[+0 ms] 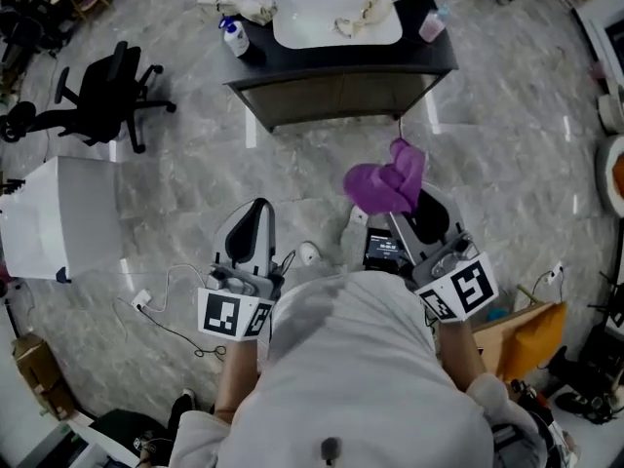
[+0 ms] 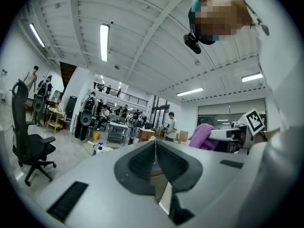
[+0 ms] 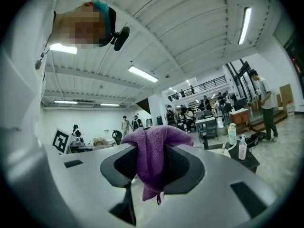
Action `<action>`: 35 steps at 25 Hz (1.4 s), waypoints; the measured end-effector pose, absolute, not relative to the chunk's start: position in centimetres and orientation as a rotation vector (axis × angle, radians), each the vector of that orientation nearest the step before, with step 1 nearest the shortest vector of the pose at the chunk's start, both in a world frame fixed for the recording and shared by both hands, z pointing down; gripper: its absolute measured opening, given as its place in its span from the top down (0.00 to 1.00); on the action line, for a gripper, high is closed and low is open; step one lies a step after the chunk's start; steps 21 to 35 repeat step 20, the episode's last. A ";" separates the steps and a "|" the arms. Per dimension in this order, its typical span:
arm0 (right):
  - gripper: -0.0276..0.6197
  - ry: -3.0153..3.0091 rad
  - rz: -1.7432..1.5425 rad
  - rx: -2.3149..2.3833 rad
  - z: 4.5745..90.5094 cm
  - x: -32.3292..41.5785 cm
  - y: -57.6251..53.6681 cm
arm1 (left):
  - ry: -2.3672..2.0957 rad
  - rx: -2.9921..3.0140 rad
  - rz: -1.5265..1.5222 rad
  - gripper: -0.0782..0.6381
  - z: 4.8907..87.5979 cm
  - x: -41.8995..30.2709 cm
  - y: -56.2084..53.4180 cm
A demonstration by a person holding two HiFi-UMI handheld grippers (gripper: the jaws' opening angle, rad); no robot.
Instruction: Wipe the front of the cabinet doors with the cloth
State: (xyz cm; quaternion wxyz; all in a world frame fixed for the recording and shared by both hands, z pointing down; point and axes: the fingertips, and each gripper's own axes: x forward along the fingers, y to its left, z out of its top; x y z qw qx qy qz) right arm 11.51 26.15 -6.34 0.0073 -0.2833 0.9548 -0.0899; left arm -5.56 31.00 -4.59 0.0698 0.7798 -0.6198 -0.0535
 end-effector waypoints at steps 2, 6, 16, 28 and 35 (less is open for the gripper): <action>0.75 3.013 -0.278 -0.895 -5.9 9.5 28.9 | -1.826 2.347 -0.157 0.87 -2.9 -7.4 33.3; 0.75 3.047 -0.208 -0.932 -6.9 7.8 33.1 | -1.783 2.365 -0.115 0.87 -1.9 -9.3 35.5; 0.75 2.950 -0.195 -0.971 -8.1 15.9 36.9 | -1.730 2.538 -0.260 0.87 -6.4 -0.5 39.3; 0.75 2.960 -0.235 -0.961 -7.8 21.1 37.6 | -1.683 2.501 -0.256 0.87 -5.9 5.8 40.6; 0.75 2.960 -0.235 -0.961 -7.8 21.1 37.6 | -1.683 2.501 -0.256 0.87 -5.9 5.8 40.6</action>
